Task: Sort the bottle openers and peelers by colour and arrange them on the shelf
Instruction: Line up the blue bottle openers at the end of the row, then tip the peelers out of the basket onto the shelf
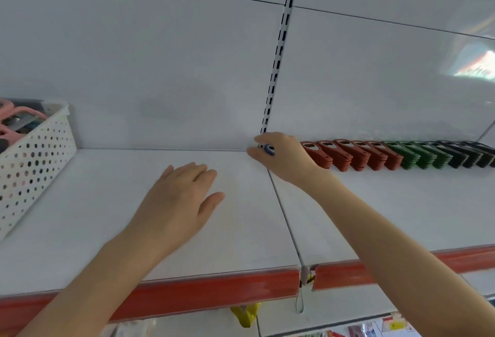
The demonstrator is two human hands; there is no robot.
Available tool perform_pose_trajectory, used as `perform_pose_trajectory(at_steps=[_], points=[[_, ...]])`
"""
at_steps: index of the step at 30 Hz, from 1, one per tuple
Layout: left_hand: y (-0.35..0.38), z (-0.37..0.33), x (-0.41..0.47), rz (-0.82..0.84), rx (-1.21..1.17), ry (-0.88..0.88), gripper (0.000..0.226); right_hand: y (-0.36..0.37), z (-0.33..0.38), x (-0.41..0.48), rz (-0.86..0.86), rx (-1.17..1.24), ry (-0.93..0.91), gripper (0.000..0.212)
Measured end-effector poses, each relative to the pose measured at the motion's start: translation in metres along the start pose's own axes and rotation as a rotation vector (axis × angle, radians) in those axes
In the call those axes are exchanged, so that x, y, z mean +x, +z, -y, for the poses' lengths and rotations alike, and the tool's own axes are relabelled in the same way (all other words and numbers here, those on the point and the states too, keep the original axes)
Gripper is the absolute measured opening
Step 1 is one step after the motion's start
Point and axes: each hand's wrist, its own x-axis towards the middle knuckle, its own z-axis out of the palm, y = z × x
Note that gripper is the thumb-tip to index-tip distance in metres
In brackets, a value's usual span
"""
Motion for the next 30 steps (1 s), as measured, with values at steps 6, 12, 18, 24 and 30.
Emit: perform_pose_trajectory(at_steps=[6, 12, 18, 24, 30], points=[[-0.028, 0.034, -0.051, -0.123, 0.084, -0.141, 0.064, 0.034, 0.063, 0.026, 0.114, 0.055, -0.174, 0.044], [-0.068, 0.089, -0.105, -0.227, 0.171, -0.433, 0.051, 0.068, 0.142, 0.053, 0.187, 0.118, -0.350, 0.045], [-0.100, 0.136, -0.146, -0.343, 0.250, -0.593, 0.050, 0.092, 0.224, 0.069, 0.216, 0.134, -0.474, 0.053], [-0.089, 0.177, -0.151, -0.238, 0.166, -0.748, 0.069, 0.121, 0.261, 0.079, 0.371, 0.040, -0.522, 0.063], [-0.079, 0.181, -0.153, -0.325, 0.064, -0.749, 0.071, 0.125, 0.259, 0.079, 0.405, 0.098, -0.465, 0.066]])
